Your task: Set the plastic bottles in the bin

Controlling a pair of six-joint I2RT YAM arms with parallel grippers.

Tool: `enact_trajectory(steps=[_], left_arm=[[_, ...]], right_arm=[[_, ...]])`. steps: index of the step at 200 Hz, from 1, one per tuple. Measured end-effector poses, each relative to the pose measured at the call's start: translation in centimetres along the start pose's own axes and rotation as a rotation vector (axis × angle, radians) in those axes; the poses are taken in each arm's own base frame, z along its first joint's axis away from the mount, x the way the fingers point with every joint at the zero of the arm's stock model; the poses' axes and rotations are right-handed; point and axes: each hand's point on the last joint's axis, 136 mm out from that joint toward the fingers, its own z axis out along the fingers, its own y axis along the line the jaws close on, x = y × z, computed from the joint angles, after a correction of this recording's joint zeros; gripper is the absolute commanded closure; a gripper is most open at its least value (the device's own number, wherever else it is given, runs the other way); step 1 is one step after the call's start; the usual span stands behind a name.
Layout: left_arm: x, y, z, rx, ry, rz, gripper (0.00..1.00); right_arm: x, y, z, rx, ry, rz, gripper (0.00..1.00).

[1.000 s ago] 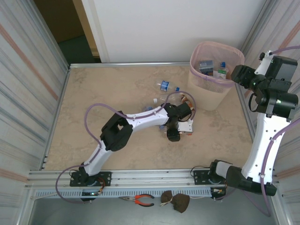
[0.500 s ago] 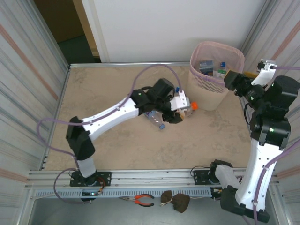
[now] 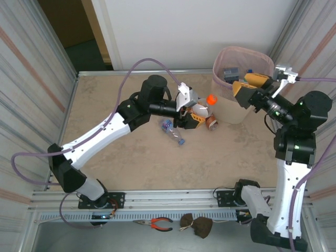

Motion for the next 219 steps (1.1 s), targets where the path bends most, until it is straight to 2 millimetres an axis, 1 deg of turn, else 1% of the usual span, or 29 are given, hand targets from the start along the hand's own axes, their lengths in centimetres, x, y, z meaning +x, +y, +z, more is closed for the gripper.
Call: enact_trajectory(steps=[25,49,71,95,130,144,176,219], left_arm=[[-2.1,-1.4,-0.6,0.063,-0.070,0.017,0.46],[-3.1,-2.2,-0.8,0.110,-0.108,0.024,0.46],[-3.5,-2.7,-0.9,0.141,-0.123,0.020,0.46],[-3.8,-3.2,-1.0,0.166,-0.135,0.021,0.46],[-4.1,-3.6,-1.1,0.190,-0.145,0.020,0.46],[-4.1,-3.6,-1.2,0.194,-0.146,0.020,0.46],[-4.3,-3.7,-1.2,0.200,-0.153,0.024,0.47],[-4.3,-3.9,-1.2,0.208,-0.154,0.019,0.46]], right_arm=[[1.0,3.7,0.7,-0.174,0.041,-0.041,0.20],[2.0,7.1,0.9,-0.326,0.074,-0.091,0.20],[2.8,8.8,1.1,-0.413,0.095,-0.120,0.23],[3.7,9.0,1.8,-0.449,0.125,-0.116,0.28],[4.7,8.6,2.8,-0.455,0.157,-0.102,0.42],[4.8,8.6,2.9,-0.456,0.158,-0.110,0.49],[4.8,8.9,2.9,-0.465,0.151,-0.135,0.61],[4.7,8.8,2.9,-0.462,0.146,-0.150,0.73]])
